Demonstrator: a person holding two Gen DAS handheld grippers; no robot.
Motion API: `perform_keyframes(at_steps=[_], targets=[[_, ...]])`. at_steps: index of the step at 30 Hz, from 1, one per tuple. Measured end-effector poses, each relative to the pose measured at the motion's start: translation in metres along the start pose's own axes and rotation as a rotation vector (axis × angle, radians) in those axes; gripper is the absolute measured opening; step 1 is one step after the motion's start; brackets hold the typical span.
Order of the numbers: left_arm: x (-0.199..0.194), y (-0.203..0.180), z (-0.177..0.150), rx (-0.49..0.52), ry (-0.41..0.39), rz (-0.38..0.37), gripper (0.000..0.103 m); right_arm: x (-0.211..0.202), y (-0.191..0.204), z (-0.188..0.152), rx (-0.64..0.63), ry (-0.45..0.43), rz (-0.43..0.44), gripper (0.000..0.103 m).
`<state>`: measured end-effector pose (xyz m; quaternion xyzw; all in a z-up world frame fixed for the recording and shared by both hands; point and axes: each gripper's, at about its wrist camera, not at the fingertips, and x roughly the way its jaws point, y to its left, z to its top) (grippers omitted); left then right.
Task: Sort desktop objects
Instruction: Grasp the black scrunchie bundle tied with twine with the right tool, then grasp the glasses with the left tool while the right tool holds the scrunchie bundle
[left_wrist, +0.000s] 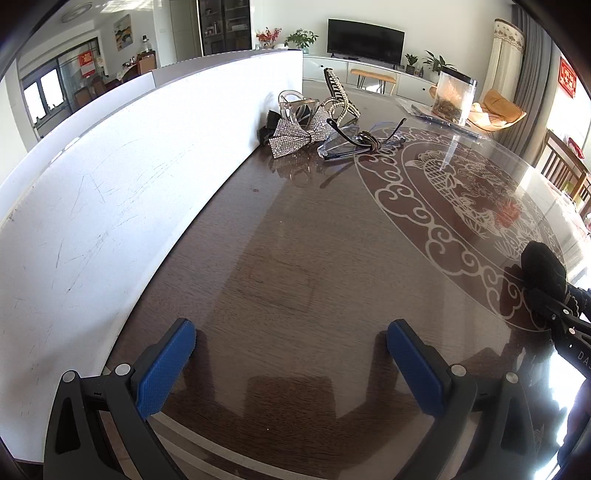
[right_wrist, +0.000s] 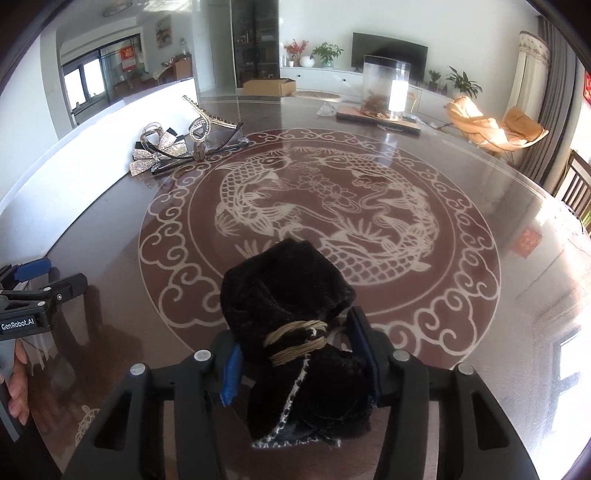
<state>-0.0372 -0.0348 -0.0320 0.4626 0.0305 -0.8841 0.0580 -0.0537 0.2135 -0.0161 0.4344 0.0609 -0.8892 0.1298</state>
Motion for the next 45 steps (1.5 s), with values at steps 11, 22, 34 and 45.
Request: perform_keyframes(at_steps=[11,22,34,45], targets=[[0.0,0.0,0.0,-0.001,0.0,0.0,0.103,0.01,0.008,-0.001,-0.029,0.044,0.009,0.103],[0.0,0.001,0.0,-0.001,-0.001,0.0,0.103,0.01,0.008,-0.001,-0.028,0.044,0.009,0.103],[0.0,0.001,0.001,0.008,0.006,-0.007,0.103,0.01,0.008,-0.001,-0.028,0.044,0.009,0.103],[-0.003,-0.011,0.107,0.203,-0.104,-0.172,0.103,0.01,0.008,-0.001,-0.029,0.044,0.009,0.103]])
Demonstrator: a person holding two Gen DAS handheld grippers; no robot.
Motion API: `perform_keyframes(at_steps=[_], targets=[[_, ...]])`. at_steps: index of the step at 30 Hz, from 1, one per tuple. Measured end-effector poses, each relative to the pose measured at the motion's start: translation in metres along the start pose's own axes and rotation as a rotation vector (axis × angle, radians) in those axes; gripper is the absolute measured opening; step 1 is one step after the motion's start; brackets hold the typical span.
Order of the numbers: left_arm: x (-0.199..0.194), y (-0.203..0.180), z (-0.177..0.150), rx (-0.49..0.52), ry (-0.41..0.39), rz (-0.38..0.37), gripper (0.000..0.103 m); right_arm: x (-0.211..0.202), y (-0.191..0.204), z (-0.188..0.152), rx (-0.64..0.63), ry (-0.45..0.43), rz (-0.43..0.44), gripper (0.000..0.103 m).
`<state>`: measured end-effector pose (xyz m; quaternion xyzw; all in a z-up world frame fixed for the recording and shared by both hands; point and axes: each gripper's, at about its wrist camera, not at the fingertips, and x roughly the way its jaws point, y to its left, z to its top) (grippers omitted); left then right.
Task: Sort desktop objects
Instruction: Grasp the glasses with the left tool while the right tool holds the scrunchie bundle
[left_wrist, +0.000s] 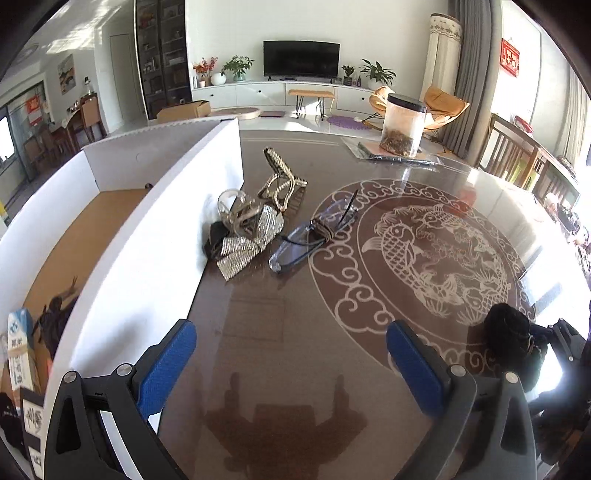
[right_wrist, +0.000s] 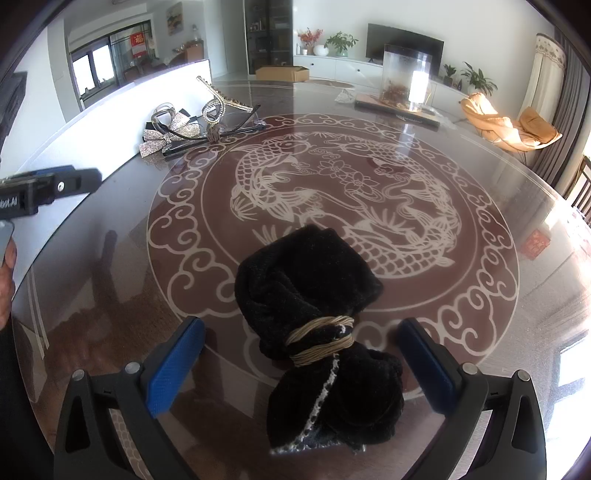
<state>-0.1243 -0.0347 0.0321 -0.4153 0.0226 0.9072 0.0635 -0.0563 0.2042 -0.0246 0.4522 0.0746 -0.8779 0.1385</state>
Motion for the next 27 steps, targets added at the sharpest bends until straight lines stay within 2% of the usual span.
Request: perform_keyframes(at_steps=[3,6,7,8,12,14,16,17,18,19,20,21,23,27], targets=[[0.027,-0.011,0.044,0.075,0.039,-0.014,0.103,0.0,0.0,0.0,0.0,0.0,0.0,0.103],[0.061,-0.037,0.069,0.198,0.096,-0.038,0.102,0.0,0.0,0.0,0.0,0.0,0.0,0.103],[0.073,-0.044,0.073,0.23,0.118,-0.026,0.1,0.0,0.0,0.0,0.0,0.0,0.0,0.103],[0.085,-0.049,0.076,0.25,0.133,-0.008,0.093,0.0,0.0,0.0,0.0,0.0,0.0,0.103],[0.126,-0.045,0.081,0.198,0.208,-0.008,0.09,0.0,0.0,0.0,0.0,0.0,0.0,0.103],[0.129,-0.048,0.083,0.218,0.186,0.008,0.09,0.0,0.0,0.0,0.0,0.0,0.0,0.103],[0.134,-0.056,0.08,0.249,0.209,-0.01,0.09,0.0,0.001,0.0,0.0,0.0,-0.001,0.103],[0.136,-0.062,0.077,0.276,0.221,-0.02,0.084,0.0,0.001,0.0,0.0,0.0,-0.001,0.103],[0.132,-0.065,0.075,0.287,0.194,-0.029,0.073,0.0,0.001,-0.001,0.0,0.0,-0.001,0.103],[0.13,-0.068,0.073,0.295,0.193,-0.035,0.069,0.0,0.001,-0.001,0.0,0.0,-0.001,0.103],[0.128,-0.069,0.071,0.294,0.188,-0.044,0.054,0.0,0.001,-0.001,0.0,0.0,-0.001,0.103],[0.126,-0.071,0.07,0.288,0.189,-0.06,0.033,-0.001,0.001,-0.001,0.0,0.0,-0.001,0.103],[0.121,-0.072,0.064,0.27,0.193,-0.045,0.029,-0.001,0.0,-0.001,0.0,0.0,0.0,0.103],[0.096,-0.066,0.035,0.207,0.172,-0.042,0.028,-0.001,0.0,-0.001,0.0,0.0,0.0,0.103]])
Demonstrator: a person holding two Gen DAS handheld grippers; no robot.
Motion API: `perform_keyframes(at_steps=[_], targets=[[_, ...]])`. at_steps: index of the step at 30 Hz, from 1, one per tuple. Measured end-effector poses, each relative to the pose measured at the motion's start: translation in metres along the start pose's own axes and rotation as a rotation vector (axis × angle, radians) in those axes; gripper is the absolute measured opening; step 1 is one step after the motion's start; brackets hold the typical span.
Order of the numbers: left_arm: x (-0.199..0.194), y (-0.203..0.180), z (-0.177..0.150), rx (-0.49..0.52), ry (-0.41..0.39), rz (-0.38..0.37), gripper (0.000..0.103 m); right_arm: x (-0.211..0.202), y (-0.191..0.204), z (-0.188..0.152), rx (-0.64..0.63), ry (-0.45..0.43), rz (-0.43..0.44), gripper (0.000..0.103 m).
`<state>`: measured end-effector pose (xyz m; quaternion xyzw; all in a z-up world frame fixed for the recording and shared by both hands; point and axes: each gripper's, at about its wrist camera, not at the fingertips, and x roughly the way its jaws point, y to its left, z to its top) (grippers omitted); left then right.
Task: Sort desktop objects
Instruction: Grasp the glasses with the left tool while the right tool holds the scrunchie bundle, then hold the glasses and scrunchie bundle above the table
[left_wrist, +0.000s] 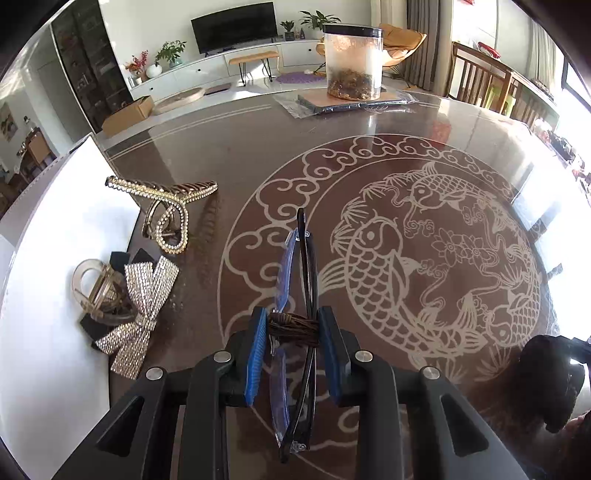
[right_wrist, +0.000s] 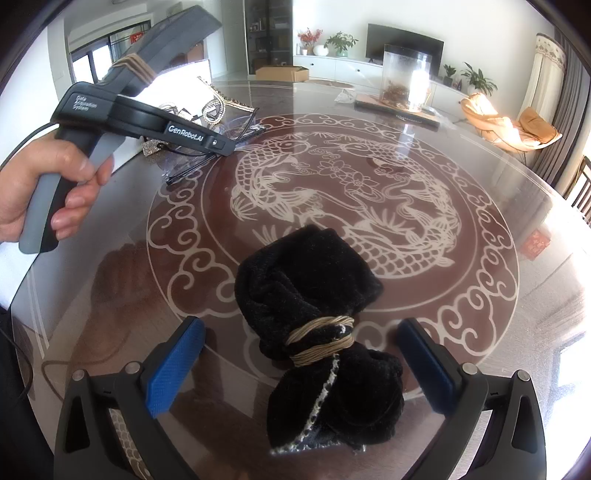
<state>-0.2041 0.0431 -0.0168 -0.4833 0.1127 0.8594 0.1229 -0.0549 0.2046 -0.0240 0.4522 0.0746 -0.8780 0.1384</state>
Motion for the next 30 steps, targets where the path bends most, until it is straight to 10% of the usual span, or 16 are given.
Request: perform_keyframes(at_steps=[8,10,12,14,30], targets=[[-0.057,-0.003,-0.099,-0.119,-0.02,0.055,0.034,0.0,0.0,0.0,0.0,0.0,0.0,0.103],[-0.061,-0.002,-0.108,-0.134,-0.038,0.083,0.052,0.0,0.0,0.0,0.0,0.0,0.0,0.103],[-0.058,0.004,-0.112,-0.152,-0.042,0.104,0.094,0.0,0.0,0.0,0.0,0.0,0.0,0.103],[-0.055,0.014,-0.119,-0.188,-0.068,0.07,0.1,0.0,0.0,0.0,0.0,0.0,0.0,0.103],[-0.058,0.016,-0.123,-0.196,-0.07,0.046,0.102,0.0,0.0,0.0,0.0,0.0,0.0,0.103]])
